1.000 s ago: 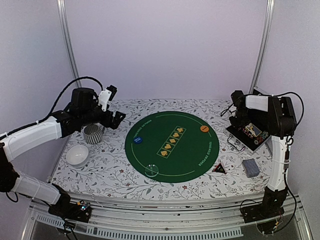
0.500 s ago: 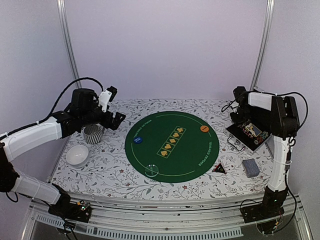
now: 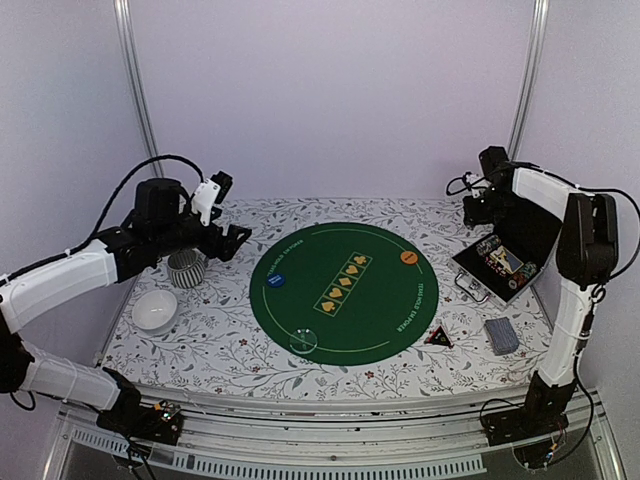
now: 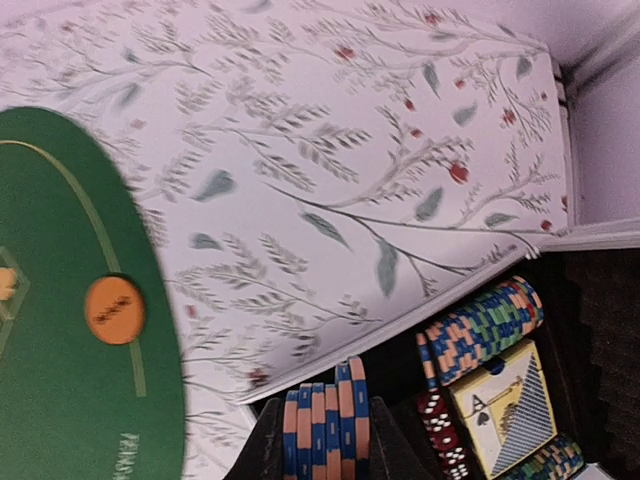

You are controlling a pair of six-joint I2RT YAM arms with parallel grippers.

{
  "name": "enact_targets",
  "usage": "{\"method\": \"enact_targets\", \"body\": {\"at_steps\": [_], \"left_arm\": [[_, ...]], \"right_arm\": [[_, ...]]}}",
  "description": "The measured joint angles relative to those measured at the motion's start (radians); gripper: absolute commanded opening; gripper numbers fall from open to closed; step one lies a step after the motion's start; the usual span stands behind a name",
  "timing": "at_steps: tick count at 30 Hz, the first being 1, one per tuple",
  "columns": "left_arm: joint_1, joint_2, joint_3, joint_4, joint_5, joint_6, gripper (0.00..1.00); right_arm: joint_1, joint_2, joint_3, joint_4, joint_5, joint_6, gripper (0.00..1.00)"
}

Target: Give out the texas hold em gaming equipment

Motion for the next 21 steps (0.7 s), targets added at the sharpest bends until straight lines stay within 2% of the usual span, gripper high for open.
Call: {"method": "enact_targets", "body": {"at_steps": [3, 6, 9, 11, 13, 15, 21], "left_arm": [[-0.009, -0.036, -0.044, 0.037, 0.068, 0.032, 0.83], [-0.051, -0.065, -0.079, 0.068, 0.106, 0.073, 0.84], [-0.166, -0.072, -0.080, 0.085, 0.107, 0.142, 0.88], [-0.283, -0.082, -0.080, 0.090, 0.089, 0.206, 0.91], [-0.391, -0.093, -0.079, 0.101, 0.071, 0.265, 0.98], [-0.476, -0.100, -0.079, 0.128, 0.039, 0.315, 0.98], [-0.599, -0.032, -0.048, 0.174, -0.096, 0.383, 0.96]], "right_arm": [[0.038, -0.100, -0.007, 0.006, -0.140, 0.051, 0.02], [0.130, -0.198, -0.014, 0.040, -0.287, 0.111, 0.02], [0.274, -0.256, -0.015, 0.077, -0.420, 0.178, 0.02], [0.369, -0.267, -0.017, 0.092, -0.482, 0.212, 0.02], [0.460, -0.274, -0.043, 0.125, -0.546, 0.253, 0.02], [0.535, -0.279, -0.089, 0.161, -0.618, 0.298, 0.02], [0.720, -0.280, -0.180, 0.234, -0.722, 0.404, 0.02]]}}
